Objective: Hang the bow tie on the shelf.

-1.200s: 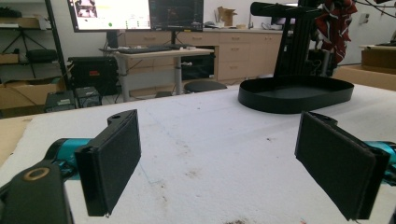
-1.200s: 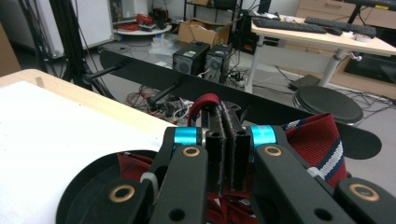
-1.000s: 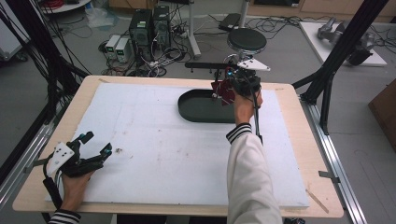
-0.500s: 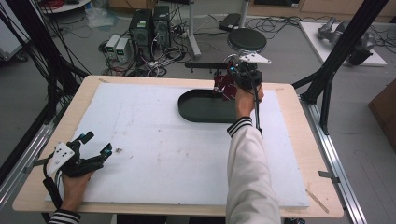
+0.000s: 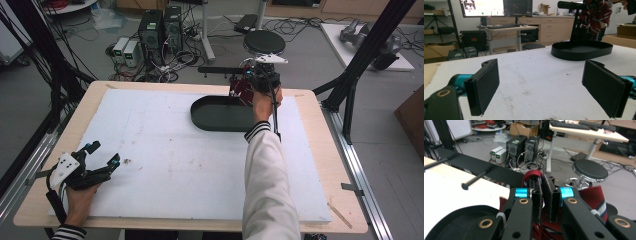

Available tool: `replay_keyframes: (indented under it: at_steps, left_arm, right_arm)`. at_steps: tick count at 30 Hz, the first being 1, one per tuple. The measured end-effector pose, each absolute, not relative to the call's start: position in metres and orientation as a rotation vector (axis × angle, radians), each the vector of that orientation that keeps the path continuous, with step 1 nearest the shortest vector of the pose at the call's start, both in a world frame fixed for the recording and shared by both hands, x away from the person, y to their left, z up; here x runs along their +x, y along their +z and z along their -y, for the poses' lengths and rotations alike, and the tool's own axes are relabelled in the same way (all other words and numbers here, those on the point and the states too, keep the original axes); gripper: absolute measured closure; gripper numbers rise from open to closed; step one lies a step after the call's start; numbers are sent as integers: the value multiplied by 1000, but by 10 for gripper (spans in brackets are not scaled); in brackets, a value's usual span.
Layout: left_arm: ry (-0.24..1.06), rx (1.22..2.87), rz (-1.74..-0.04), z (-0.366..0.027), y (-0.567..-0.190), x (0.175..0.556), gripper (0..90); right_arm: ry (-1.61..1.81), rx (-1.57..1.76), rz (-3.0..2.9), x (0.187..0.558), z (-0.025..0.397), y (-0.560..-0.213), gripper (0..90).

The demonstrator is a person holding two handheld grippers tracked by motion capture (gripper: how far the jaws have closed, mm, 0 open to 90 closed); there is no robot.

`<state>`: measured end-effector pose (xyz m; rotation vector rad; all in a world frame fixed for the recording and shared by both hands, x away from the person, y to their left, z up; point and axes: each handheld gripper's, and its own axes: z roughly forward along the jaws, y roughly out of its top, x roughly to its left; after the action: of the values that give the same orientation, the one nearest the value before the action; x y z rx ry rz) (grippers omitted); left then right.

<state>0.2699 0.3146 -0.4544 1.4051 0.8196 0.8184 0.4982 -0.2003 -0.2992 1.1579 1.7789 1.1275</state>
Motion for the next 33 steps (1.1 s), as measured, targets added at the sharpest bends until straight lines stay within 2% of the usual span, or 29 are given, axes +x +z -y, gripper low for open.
replay_keyframes:
  at_steps: [7, 16, 23, 29, 30, 31, 32, 33]
  left_arm:
    - [818, 1409, -818, -315, -454, 270, 147]
    - [819, 1408, -817, -315, -454, 270, 148]
    - [820, 1408, -816, -314, -454, 270, 148]
    - [820, 1410, -816, -315, -454, 270, 149]
    - [820, 1409, -816, -314, -454, 270, 149]
    - [820, 1410, -816, -315, -454, 270, 149]
    - [820, 1410, -816, -315, -454, 270, 149]
    - [821, 1409, -816, -314, -454, 270, 149]
  right_arm:
    - [1127, 1153, -1786, 499, 201, -300, 810]
    - [1078, 1136, -1808, 498, 202, -298, 678]
    - [1043, 1126, -1800, 495, 205, -295, 618]
    - [1023, 1130, -1795, 494, 207, -294, 461]
    - [1012, 1121, -1798, 494, 207, -294, 413]
    - [1012, 1121, -1798, 494, 207, -294, 413]
    - [987, 1109, -1808, 493, 206, -293, 347]
    - [987, 1109, -1808, 493, 206, -293, 347]
